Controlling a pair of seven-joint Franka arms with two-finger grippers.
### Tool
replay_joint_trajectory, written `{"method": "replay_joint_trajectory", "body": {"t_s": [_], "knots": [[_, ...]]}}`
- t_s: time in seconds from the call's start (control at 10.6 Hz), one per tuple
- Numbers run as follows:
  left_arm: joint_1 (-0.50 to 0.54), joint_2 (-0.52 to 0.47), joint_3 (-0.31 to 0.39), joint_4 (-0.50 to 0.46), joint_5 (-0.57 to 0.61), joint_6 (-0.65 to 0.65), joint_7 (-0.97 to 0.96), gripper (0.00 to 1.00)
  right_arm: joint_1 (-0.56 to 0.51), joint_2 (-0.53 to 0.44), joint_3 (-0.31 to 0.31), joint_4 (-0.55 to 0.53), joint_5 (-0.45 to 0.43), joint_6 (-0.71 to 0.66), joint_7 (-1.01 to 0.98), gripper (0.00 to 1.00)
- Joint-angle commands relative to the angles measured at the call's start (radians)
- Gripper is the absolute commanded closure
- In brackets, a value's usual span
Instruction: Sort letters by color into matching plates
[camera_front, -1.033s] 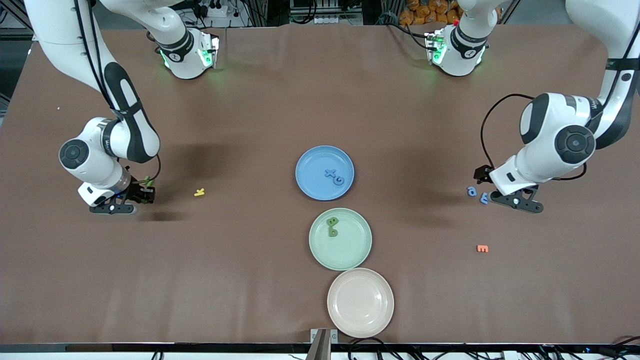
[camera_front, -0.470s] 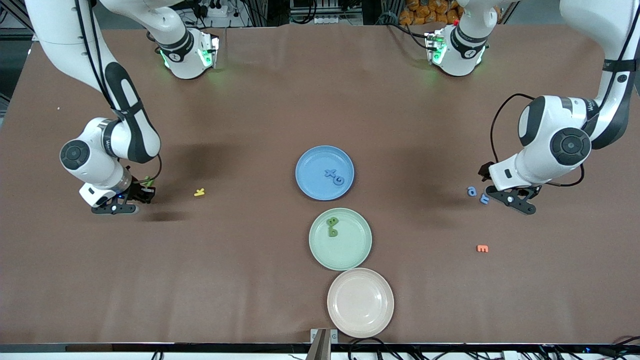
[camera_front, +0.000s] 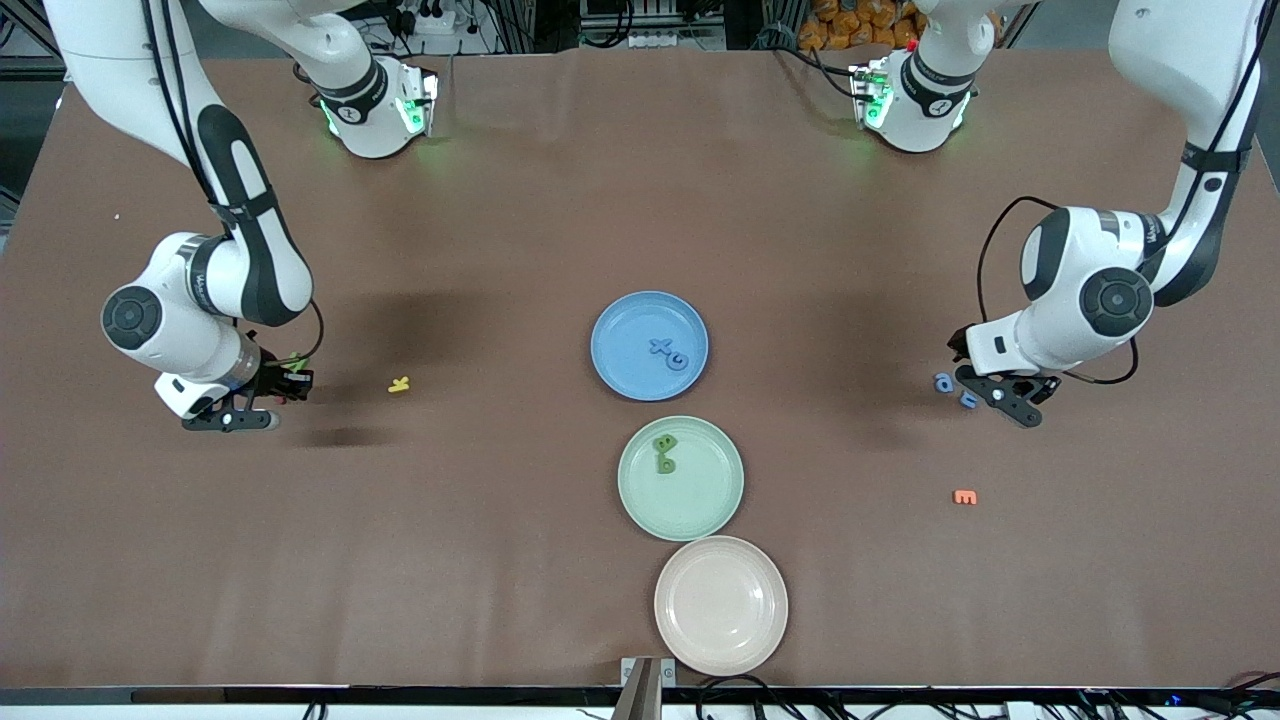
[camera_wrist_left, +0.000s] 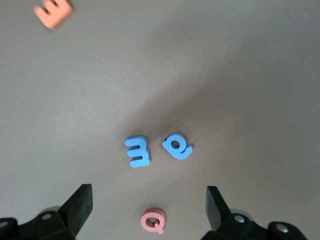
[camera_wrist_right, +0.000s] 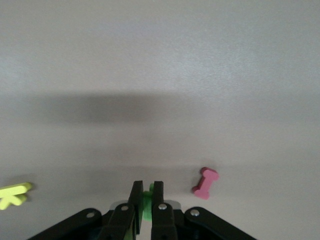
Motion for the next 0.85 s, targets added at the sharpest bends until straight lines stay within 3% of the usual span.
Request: {"method": "replay_joint_trajectory", "body": {"t_s": [0.0,0.19,0.75], "knots": [[0.003,0.072,0.032,0.034,-0.012,0.015,0.093,0.0,0.062,-0.022,0.003,0.04,0.014,-0.078,0.162,1.0],[0.04,0.136,0.032,0.1,0.02,0.015,0.122,0.0,0.117,-0.012,0.005,0.103,0.014,-0.123,0.316,1.0],[0.048,0.214,0.03,0.163,-0.007,0.015,0.0,0.0,0.168,0.059,0.173,0.289,0.041,-0.117,0.741,1.0]]}}
